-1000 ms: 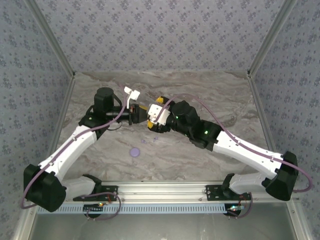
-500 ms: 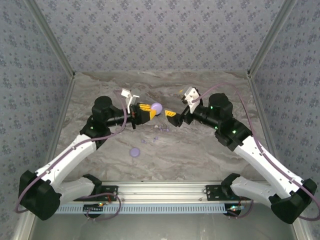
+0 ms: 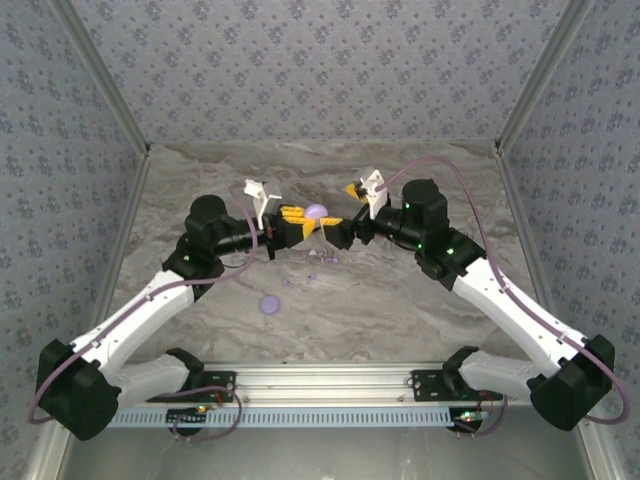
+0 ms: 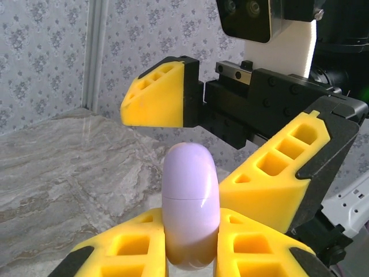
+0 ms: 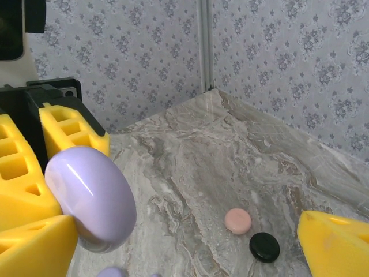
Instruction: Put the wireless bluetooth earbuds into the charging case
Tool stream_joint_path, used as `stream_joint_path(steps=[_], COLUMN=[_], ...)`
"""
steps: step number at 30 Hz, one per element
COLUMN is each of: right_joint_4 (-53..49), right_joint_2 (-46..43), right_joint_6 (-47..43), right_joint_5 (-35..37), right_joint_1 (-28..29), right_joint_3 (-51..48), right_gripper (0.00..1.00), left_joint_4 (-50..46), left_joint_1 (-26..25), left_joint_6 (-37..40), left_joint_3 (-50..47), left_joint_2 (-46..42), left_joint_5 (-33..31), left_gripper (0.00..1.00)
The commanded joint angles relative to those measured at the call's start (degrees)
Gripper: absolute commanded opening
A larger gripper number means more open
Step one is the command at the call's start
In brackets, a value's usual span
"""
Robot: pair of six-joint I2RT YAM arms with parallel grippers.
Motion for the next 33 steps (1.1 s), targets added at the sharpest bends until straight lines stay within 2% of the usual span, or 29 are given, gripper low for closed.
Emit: stream_joint_path(steps=[1,17,21,24,29,33], right_joint_4=[2.4,1.5,-0.9,-6.6,-16.4,-21.9], right_joint_2=[0.7,3.0,0.6,0.5,4.2,9.7], right_joint_6=[2.2,3.8,4.3,5.3,8.0,11.1], right_joint_5=[2.5,0.2,0.5,1.5,2.0,5.5], right_joint_1=[-1.2,-4.8,-5.9,-6.7,-6.8,-6.0], right_joint_3=[2.6,5.4,4.9,5.7,6.3,6.4], right_gripper=[1.0,1.0,1.0,1.0,0.89,0.78], left_joint_4=[0.3,-2.3,-3.6,-3.7,-2.8,-4.6], left_joint_1=[-0.3,-0.5,-0.5,-0.6,-0.5,-0.6], left_joint_6=[2.1,3.9,5.0,5.8,6.2,7.2], left_joint_3=[1.2,2.2,1.3,-0.8,-5.9,-8.6], left_joint_2=[-1.2,-0.8,-1.8,-3.6,-9.3,-14.3], left_joint_5=[1.1,0.6,-3.5,-8.7,-16.1,-19.5], left_gripper=[0.0,0.0,0.0,0.0,0.0,0.0])
